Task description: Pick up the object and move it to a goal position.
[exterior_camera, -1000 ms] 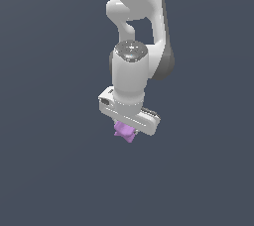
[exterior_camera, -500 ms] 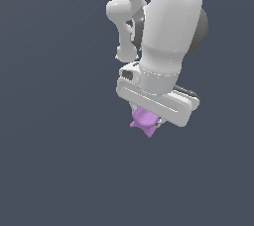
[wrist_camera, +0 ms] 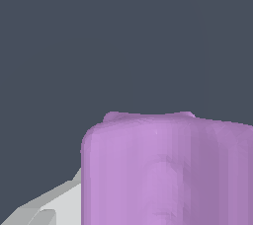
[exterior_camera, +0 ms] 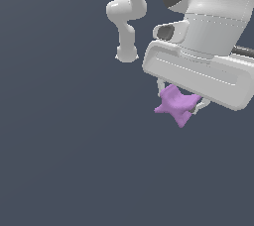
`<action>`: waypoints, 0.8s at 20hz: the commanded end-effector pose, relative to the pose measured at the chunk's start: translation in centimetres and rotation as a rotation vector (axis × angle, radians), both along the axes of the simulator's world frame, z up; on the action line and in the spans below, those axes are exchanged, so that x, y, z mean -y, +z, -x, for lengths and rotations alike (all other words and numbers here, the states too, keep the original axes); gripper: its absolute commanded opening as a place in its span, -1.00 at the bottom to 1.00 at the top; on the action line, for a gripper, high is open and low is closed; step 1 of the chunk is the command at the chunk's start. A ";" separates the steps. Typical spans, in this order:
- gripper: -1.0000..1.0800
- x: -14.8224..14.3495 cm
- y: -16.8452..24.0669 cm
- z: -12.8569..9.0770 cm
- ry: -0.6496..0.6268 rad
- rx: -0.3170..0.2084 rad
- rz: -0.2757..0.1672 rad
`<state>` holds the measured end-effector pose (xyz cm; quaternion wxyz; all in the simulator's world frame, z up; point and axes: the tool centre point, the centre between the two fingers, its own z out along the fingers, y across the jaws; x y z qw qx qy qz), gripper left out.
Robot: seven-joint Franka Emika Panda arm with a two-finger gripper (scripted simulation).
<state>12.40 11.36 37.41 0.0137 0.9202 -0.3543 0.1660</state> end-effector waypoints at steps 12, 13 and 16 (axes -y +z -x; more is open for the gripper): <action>-1.00 -4.8 7.9 -1.3 -0.097 0.074 0.025; -1.00 -5.0 8.2 -1.4 -0.101 0.077 0.026; -1.00 -5.4 8.9 -1.6 -0.109 0.083 0.028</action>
